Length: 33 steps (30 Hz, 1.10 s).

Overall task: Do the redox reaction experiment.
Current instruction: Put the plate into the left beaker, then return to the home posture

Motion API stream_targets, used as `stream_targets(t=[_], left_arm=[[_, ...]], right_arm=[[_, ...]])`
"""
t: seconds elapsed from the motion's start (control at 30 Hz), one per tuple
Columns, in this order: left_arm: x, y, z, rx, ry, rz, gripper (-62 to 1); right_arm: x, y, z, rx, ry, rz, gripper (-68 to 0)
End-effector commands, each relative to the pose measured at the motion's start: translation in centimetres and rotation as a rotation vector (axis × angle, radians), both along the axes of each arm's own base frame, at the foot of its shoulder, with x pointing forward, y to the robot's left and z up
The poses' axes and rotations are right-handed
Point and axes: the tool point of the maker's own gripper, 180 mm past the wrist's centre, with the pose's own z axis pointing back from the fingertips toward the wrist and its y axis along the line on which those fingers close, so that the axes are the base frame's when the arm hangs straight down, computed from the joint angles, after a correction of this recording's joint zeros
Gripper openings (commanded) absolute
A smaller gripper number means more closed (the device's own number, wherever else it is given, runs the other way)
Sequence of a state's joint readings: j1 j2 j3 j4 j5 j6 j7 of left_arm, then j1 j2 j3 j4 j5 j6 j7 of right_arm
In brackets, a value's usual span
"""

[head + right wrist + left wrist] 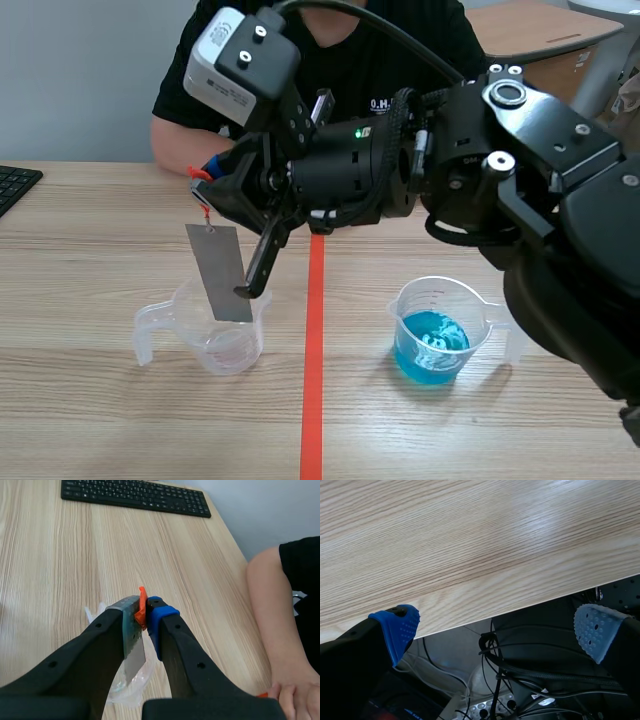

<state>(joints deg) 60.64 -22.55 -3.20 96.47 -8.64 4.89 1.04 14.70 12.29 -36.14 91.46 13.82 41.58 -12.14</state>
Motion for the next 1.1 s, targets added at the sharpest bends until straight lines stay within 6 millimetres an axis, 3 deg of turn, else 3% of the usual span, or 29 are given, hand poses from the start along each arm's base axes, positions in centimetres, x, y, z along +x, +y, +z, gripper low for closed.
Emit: stream_targets(t=[0.0,0.47,0.83,1.07], left_arm=[[0.3,0.3,0.3,0.004,-0.015,0.003,1.4],[0.3,0.3,0.3,0.004,-0.015,0.003,1.4],[0.3,0.3,0.3,0.004,-0.015,0.003,1.4],[0.3,0.3,0.3,0.004,-0.015,0.003,1.4]], right_arm=[[0.1,0.7,1.4,0.041,-0.033,0.018,-66.0],[0.5,0.4,-2.1,-0.016,-0.010,0.018,-64.7],[0.0,0.6,-2.0,-0.011,-0.006,0.042,-25.9],[-0.8,2.1,-1.3,0.027,0.000,0.072,-0.1]])
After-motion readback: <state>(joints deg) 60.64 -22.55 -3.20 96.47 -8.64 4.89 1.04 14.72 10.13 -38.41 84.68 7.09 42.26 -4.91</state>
